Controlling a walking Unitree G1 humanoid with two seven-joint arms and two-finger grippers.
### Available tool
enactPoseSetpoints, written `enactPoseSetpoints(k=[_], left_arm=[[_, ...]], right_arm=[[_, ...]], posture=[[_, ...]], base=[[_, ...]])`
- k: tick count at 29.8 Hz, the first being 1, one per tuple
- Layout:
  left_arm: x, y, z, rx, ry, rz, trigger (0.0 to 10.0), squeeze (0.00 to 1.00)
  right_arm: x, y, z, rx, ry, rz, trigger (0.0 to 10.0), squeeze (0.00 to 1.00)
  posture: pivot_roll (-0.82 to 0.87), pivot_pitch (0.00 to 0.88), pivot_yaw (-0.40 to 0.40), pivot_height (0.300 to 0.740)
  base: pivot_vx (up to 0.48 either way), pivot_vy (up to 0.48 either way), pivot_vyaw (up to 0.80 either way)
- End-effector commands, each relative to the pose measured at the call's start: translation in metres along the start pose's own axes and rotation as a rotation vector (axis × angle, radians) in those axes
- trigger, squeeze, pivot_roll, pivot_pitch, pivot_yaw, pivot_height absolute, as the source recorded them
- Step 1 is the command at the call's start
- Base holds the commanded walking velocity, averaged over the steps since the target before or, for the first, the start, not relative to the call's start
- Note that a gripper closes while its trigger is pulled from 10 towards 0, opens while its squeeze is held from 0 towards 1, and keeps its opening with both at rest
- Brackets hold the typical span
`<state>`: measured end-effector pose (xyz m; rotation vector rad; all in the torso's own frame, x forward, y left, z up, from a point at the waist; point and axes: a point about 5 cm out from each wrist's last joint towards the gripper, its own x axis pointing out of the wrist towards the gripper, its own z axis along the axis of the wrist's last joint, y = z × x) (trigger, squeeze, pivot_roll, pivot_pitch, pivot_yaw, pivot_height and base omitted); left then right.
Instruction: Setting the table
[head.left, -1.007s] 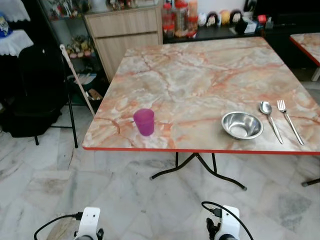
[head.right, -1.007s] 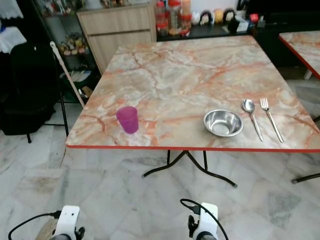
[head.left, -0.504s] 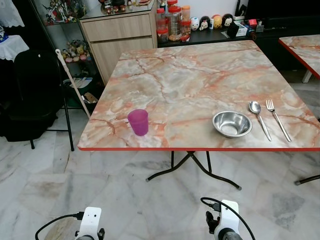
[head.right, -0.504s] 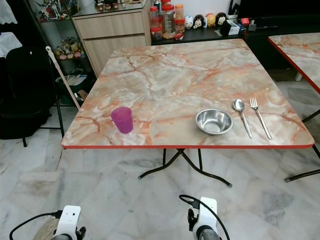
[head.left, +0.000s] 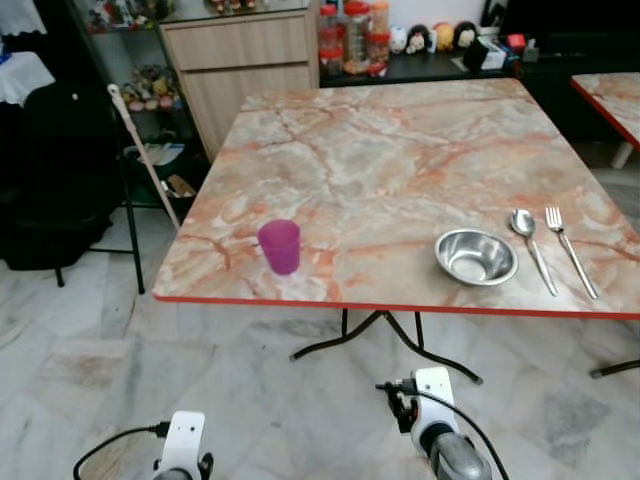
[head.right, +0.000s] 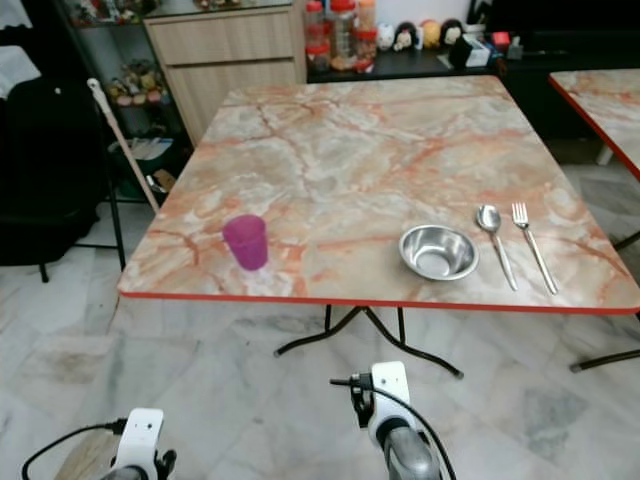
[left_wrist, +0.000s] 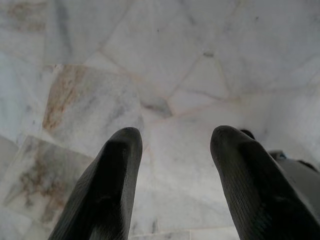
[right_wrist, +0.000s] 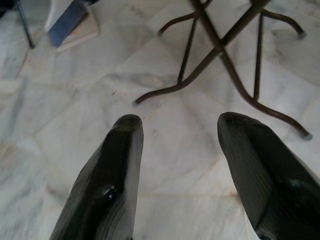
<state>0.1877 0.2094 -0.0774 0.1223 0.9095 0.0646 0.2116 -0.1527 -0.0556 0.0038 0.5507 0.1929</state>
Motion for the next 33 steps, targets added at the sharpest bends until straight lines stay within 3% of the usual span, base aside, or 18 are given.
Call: enactPoseSetpoints(k=[1, 7, 9, 14, 18, 19, 20, 24, 25, 28, 33], left_arm=[[-0.001, 0.004, -0.004, 0.003, 0.011, 0.013, 10.0, 0.00], [-0.002, 0.004, -0.007, 0.010, 0.018, 0.010, 10.0, 0.00], [-0.002, 0.004, -0.008, 0.012, 0.020, 0.009, 10.0, 0.00], [-0.002, 0.003, -0.008, 0.012, 0.020, 0.008, 10.0, 0.00], [-0.001, 0.003, -0.006, 0.007, 0.014, 0.010, 10.0, 0.00], [-0.001, 0.003, -0.006, 0.007, 0.014, 0.010, 10.0, 0.00], [-0.001, 0.002, -0.005, 0.003, 0.011, 0.009, 10.0, 0.00], [-0.001, 0.000, -0.004, -0.001, 0.009, 0.007, 10.0, 0.00], [-0.001, 0.000, -0.004, -0.001, 0.009, 0.007, 10.0, 0.00], [0.000, 0.000, -0.002, -0.010, 0.004, 0.012, 10.0, 0.00], [0.000, 0.000, -0.001, -0.013, -0.001, 0.014, 10.0, 0.00]], right_arm=[[-0.001, 0.003, 0.005, -0.025, -0.060, 0.046, 10.0, 0.00], [-0.009, -0.006, 0.018, -0.052, -0.197, 0.002, 10.0, 0.00], [-0.013, -0.009, 0.038, -0.118, -0.316, 0.001, 10.0, 0.00], [-0.017, -0.001, 0.059, -0.278, -0.414, 0.037, 10.0, 0.00], [-0.018, -0.009, 0.083, -0.419, -0.501, -0.063, 10.0, 0.00], [-0.018, -0.009, 0.083, -0.419, -0.501, -0.063, 10.0, 0.00], [-0.017, -0.012, 0.099, -0.411, -0.546, -0.075, 10.0, 0.00], [-0.014, 0.009, 0.133, -0.344, -0.645, 0.030, 10.0, 0.00], [-0.014, 0.009, 0.133, -0.344, -0.645, 0.030, 10.0, 0.00], [-0.010, 0.029, 0.154, -0.356, -0.709, 0.048, 10.0, 0.00], [-0.001, 0.036, 0.168, -0.325, -0.718, -0.006, 10.0, 0.00]], posture=[[0.00, 0.000, 0.105, 0.740], [-0.01, 0.000, 0.109, 0.740], [-0.02, 0.000, 0.113, 0.740], [-0.03, 0.000, 0.111, 0.740], [-0.03, 0.002, 0.106, 0.740], [-0.03, 0.002, 0.106, 0.740], [-0.03, 0.000, 0.106, 0.740], [-0.02, 0.000, 0.096, 0.740], [-0.02, 0.000, 0.096, 0.740], [-0.02, 0.000, 0.095, 0.740], [-0.01, 0.000, 0.096, 0.740]], base=[[0.000, 0.000, 0.00], [0.000, 0.000, 0.00], [0.000, 0.000, 0.00], [0.000, 0.000, 0.00], [0.000, 0.000, 0.00], [0.000, 0.000, 0.00], [0.000, 0.000, 0.00], [0.000, 0.000, 0.00], [0.000, 0.000, 0.00], [0.000, 0.000, 0.00], [0.000, 0.000, 0.00]])
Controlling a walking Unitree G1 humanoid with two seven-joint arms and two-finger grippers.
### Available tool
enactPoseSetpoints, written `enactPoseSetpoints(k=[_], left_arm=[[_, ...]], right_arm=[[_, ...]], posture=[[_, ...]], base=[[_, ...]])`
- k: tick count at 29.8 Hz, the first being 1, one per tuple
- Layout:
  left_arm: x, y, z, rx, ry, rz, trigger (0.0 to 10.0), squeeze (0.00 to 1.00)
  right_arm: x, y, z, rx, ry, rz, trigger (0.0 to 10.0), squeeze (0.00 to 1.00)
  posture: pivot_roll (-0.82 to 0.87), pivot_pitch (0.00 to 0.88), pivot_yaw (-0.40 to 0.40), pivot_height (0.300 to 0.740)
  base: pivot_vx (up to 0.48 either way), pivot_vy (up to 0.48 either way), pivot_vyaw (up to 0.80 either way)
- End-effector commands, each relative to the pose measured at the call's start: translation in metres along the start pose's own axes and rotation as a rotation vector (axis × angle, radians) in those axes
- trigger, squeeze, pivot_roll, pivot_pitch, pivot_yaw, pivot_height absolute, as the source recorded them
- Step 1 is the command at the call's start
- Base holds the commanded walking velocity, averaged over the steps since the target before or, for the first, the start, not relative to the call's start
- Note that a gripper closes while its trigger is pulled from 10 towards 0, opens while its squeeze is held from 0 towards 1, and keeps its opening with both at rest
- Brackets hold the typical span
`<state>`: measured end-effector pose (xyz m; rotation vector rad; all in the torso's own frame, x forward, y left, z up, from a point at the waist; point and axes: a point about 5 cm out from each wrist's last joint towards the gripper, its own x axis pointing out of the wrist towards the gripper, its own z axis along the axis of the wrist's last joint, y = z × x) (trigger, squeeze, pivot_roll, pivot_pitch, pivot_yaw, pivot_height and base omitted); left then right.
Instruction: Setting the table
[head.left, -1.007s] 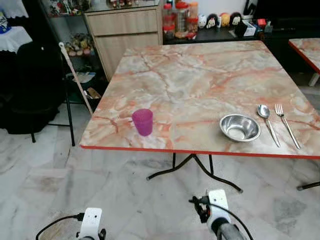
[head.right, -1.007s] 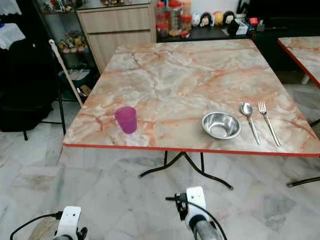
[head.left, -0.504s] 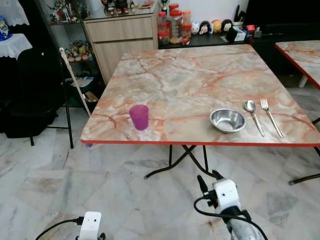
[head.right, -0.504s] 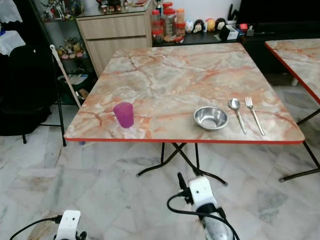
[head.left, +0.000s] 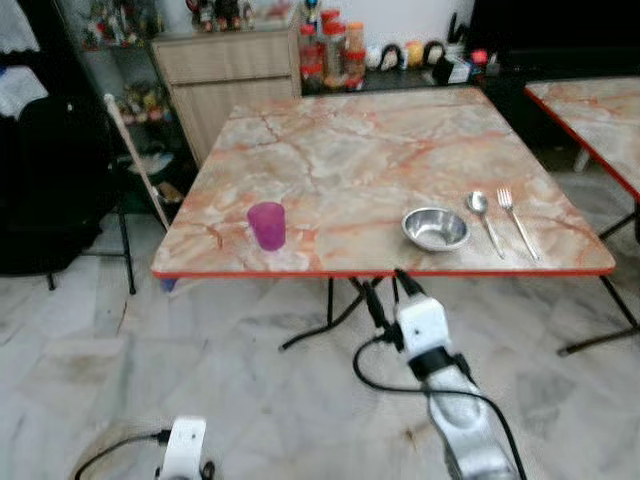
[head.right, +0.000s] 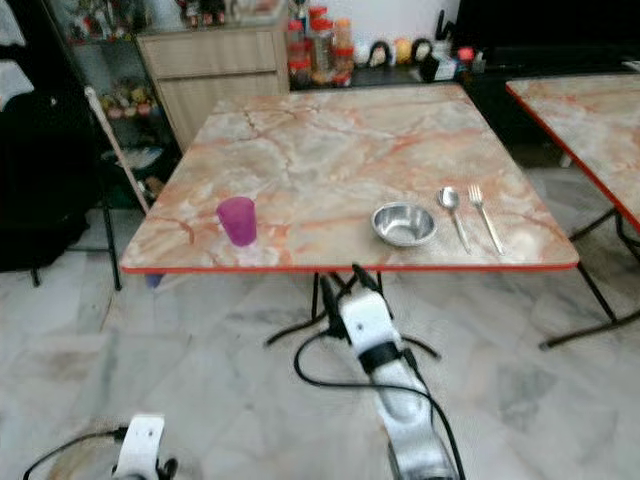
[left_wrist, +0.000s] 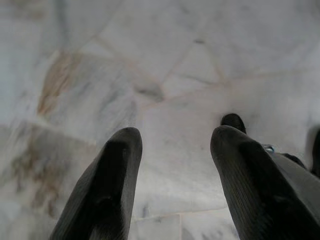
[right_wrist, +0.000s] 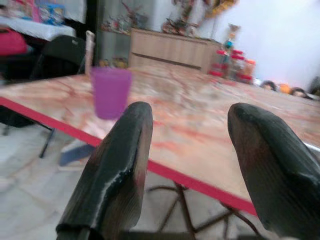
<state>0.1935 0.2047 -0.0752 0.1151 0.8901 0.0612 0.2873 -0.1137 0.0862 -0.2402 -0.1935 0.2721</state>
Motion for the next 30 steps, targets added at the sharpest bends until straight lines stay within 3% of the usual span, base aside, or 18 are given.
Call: enactPoseSetpoints(k=[1, 9, 12, 17, 21, 26, 30], left_arm=[[-0.002, 0.004, -0.007, -0.008, 0.018, 0.019, 10.0, 0.00], [0.000, 0.003, -0.002, -0.006, 0.004, 0.019, 10.0, 0.00], [0.000, 0.003, 0.000, -0.002, 0.001, 0.017, 10.0, 0.00], [0.001, 0.002, 0.003, -0.002, -0.008, 0.017, 10.0, 0.00], [0.002, -0.001, 0.009, -0.009, -0.028, 0.012, 10.0, 0.00], [0.002, -0.003, 0.008, -0.003, -0.030, 0.004, 10.0, 0.00], [0.002, -0.002, 0.011, 0.001, -0.038, 0.003, 10.0, 0.00]], right_arm=[[0.007, 0.002, 0.004, 0.002, 0.001, -0.021, 10.0, 0.00], [0.028, 0.003, -0.016, 0.137, 0.206, -0.193, 10.0, 0.00], [0.033, 0.000, -0.018, 0.172, 0.228, -0.214, 10.0, 0.00], [0.038, -0.004, -0.017, 0.174, 0.236, -0.231, 10.0, 0.00], [0.037, -0.018, -0.025, 0.137, 0.277, -0.247, 10.0, 0.00], [0.036, -0.016, -0.026, 0.123, 0.269, -0.222, 10.0, 0.00], [0.036, -0.018, -0.026, 0.150, 0.268, -0.270, 10.0, 0.00]], posture=[[-0.01, 0.000, 0.097, 0.740], [-0.02, 0.000, 0.114, 0.740], [-0.01, 0.000, 0.115, 0.740], [-0.01, 0.000, 0.109, 0.740], [-0.03, 0.000, 0.108, 0.740], [-0.05, 0.000, 0.119, 0.740], [-0.02, 0.000, 0.113, 0.740]], base=[[0.000, 0.000, 0.00], [0.000, 0.000, 0.00], [0.000, 0.000, 0.00], [0.000, 0.000, 0.00], [0.000, 0.000, 0.00], [0.000, 0.000, 0.00], [0.000, 0.000, 0.00]])
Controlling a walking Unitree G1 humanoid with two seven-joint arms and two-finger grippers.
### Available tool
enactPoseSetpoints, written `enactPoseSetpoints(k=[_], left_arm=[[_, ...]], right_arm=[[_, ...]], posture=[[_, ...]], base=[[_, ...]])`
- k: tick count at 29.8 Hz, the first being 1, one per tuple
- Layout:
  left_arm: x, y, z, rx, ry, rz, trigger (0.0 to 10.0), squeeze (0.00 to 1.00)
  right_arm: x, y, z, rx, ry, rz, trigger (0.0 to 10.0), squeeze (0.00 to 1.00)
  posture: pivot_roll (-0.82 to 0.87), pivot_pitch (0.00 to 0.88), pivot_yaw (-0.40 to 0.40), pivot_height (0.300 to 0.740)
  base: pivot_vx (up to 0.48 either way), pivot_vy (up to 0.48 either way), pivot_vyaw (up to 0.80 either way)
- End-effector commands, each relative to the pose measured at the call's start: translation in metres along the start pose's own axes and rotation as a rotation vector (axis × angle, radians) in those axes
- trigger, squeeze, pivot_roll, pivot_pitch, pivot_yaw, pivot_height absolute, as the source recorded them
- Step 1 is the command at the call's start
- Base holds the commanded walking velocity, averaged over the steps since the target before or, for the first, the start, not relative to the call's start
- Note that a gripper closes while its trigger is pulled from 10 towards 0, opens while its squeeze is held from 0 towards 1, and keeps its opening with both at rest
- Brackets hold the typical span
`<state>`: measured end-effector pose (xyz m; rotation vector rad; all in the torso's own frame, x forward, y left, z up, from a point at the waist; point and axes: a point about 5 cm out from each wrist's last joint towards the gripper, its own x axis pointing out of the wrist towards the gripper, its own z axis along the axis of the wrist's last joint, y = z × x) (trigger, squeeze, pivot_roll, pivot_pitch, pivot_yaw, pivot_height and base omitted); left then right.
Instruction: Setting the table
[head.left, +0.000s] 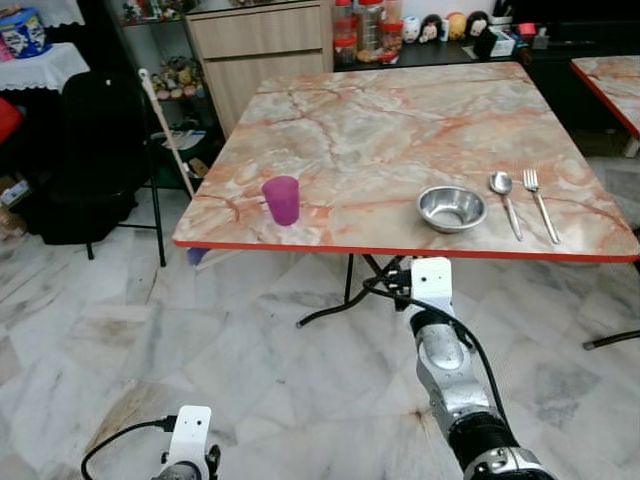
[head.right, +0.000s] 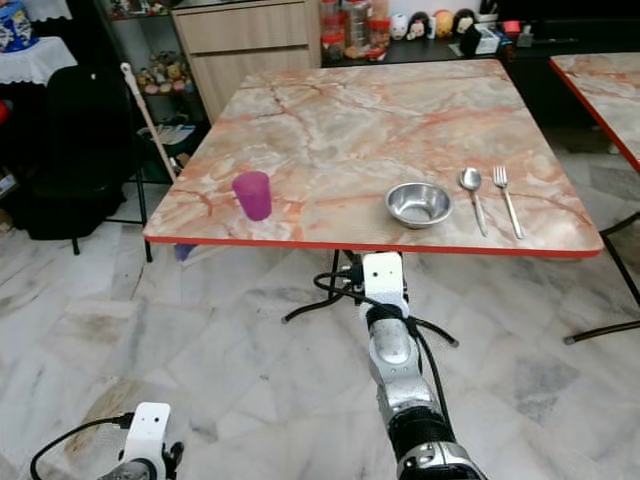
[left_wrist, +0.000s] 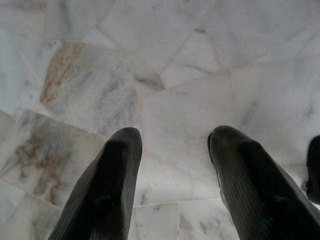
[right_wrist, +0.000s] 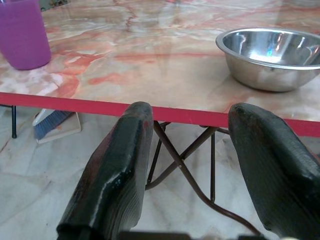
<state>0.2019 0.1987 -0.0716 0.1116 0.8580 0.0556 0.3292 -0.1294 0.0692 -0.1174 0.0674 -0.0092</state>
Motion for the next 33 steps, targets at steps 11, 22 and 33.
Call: enactPoseSetpoints(k=[11, 22, 33], left_arm=[[0.000, 0.004, 0.002, 0.007, -0.011, 0.013, 10.0, 0.00], [-0.001, 0.006, -0.002, -0.007, -0.004, 0.022, 10.0, 0.00], [0.000, 0.003, 0.003, 0.016, -0.017, 0.014, 10.0, 0.00]], right_arm=[[0.004, 0.007, 0.006, 0.069, -0.040, -0.020, 10.0, 0.00], [0.008, 0.013, 0.021, 0.100, -0.125, -0.004, 10.0, 0.00], [0.012, 0.009, 0.023, 0.104, -0.132, -0.005, 10.0, 0.00]], posture=[[-0.01, 0.000, 0.103, 0.740], [0.01, 0.000, 0.098, 0.740], [0.00, 0.000, 0.096, 0.740]], base=[[0.000, 0.000, 0.00], [0.000, 0.000, -0.42], [0.000, 0.000, -0.04]])
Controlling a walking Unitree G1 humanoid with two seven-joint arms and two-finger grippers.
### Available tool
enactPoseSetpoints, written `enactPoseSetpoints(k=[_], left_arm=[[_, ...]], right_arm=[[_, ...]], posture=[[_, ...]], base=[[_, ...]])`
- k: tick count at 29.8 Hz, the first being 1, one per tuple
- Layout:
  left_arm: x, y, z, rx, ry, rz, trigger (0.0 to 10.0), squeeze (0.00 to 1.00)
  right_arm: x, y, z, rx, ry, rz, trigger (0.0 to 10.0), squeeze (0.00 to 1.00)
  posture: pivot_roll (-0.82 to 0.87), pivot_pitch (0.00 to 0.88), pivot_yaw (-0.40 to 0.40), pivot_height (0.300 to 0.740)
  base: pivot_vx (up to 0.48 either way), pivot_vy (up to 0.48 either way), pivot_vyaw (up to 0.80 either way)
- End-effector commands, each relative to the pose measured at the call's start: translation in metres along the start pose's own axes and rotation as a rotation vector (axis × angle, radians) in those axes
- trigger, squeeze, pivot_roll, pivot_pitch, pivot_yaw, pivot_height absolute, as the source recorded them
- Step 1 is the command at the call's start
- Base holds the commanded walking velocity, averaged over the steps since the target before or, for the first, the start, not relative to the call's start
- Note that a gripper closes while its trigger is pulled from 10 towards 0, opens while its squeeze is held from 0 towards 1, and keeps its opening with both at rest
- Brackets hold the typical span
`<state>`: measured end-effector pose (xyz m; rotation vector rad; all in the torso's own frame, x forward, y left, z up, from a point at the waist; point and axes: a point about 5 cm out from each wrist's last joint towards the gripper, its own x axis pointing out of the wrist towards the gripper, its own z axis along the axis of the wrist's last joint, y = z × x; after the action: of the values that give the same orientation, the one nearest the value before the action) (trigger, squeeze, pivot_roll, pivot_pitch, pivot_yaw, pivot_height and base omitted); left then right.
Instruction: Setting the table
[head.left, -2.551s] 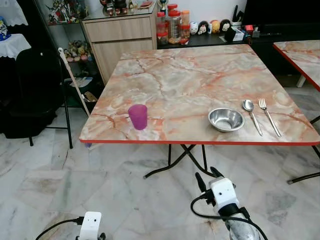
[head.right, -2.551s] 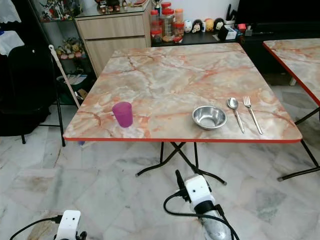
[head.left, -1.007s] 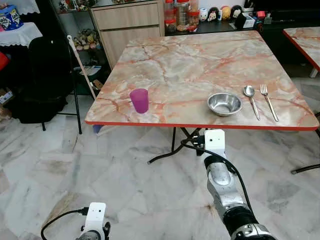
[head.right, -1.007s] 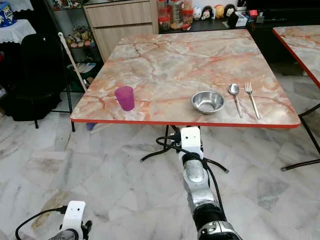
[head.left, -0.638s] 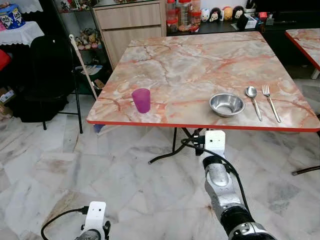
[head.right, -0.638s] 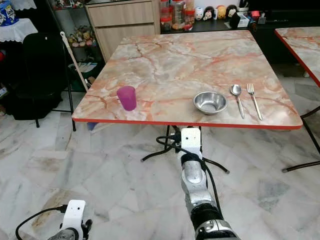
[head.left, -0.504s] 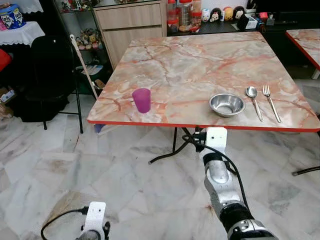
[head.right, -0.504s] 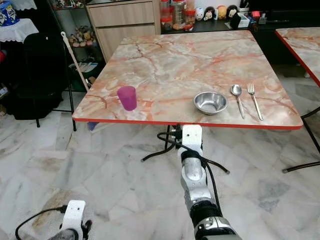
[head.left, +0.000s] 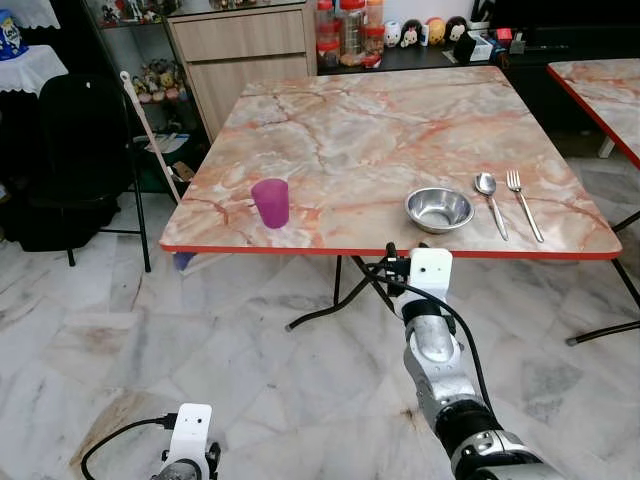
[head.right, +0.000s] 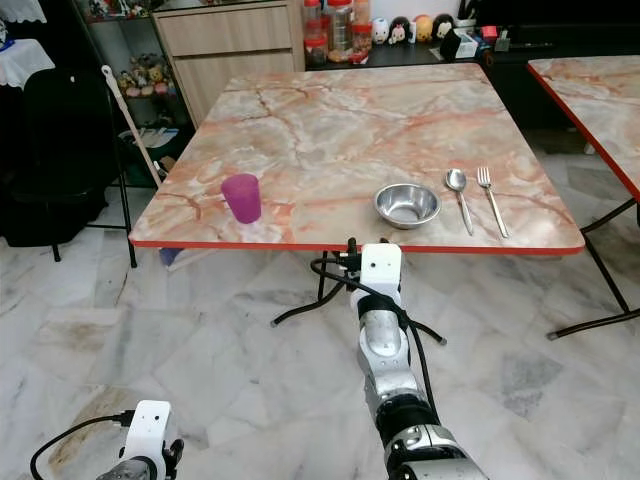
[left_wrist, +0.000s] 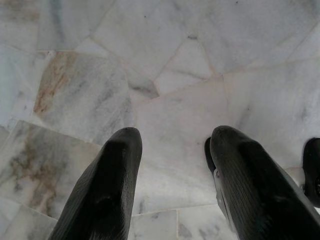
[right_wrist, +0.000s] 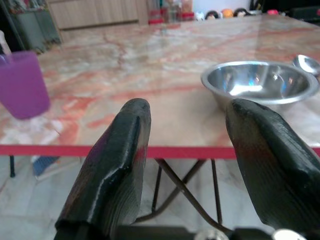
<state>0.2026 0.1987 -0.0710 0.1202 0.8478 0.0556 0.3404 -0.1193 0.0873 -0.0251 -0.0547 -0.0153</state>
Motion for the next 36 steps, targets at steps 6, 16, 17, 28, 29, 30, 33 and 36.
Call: enactPoseSetpoints(k=[6, 16, 17, 28, 29, 30, 33, 36], left_arm=[[0.001, -0.004, 0.003, 0.005, -0.007, -0.002, 10.0, 0.00], [0.002, -0.013, 0.010, 0.077, -0.018, -0.074, 10.0, 0.00], [0.002, -0.013, 0.010, 0.077, -0.018, -0.074, 10.0, 0.00], [0.003, 0.017, 0.022, -0.031, -0.087, 0.030, 10.0, 0.00], [0.003, 0.014, 0.022, -0.029, -0.082, 0.017, 10.0, 0.00], [0.003, 0.010, 0.022, -0.023, -0.078, 0.006, 10.0, 0.00], [0.004, -0.003, 0.019, 0.037, -0.043, -0.039, 10.0, 0.00], [0.005, -0.005, 0.023, 0.028, -0.061, -0.044, 10.0, 0.00]], right_arm=[[0.002, -0.009, 0.002, -0.011, -0.023, -0.012, 10.0, 0.00], [-0.005, -0.039, -0.006, 0.000, -0.005, -0.103, 10.0, 0.00], [-0.005, -0.039, -0.006, 0.000, -0.005, -0.103, 10.0, 0.00], [0.009, 0.007, 0.003, 0.046, 0.035, 0.026, 10.0, 0.00], [0.010, 0.006, 0.003, 0.014, 0.036, 0.028, 10.0, 0.00], [0.010, 0.004, 0.004, 0.012, 0.028, 0.025, 10.0, 0.00], [0.006, -0.007, -0.004, 0.009, 0.051, -0.033, 10.0, 0.00], [0.006, -0.011, -0.003, 0.024, 0.040, -0.056, 10.0, 0.00]], posture=[[-0.02, 0.000, 0.106, 0.740], [-0.06, 0.005, 0.165, 0.740], [-0.06, 0.005, 0.165, 0.740], [0.02, 0.000, 0.122, 0.740], [-0.01, 0.000, 0.140, 0.740], [-0.02, 0.000, 0.152, 0.740], [-0.02, 0.000, 0.140, 0.740], [-0.02, 0.000, 0.146, 0.740]], base=[[0.000, 0.000, -0.66], [0.000, 0.000, 0.00], [0.000, 0.000, 0.00], [0.000, 0.000, 0.00], [0.000, 0.000, 0.00], [0.000, 0.000, 0.00], [0.000, 0.000, 0.00], [0.000, 0.000, 0.00]])
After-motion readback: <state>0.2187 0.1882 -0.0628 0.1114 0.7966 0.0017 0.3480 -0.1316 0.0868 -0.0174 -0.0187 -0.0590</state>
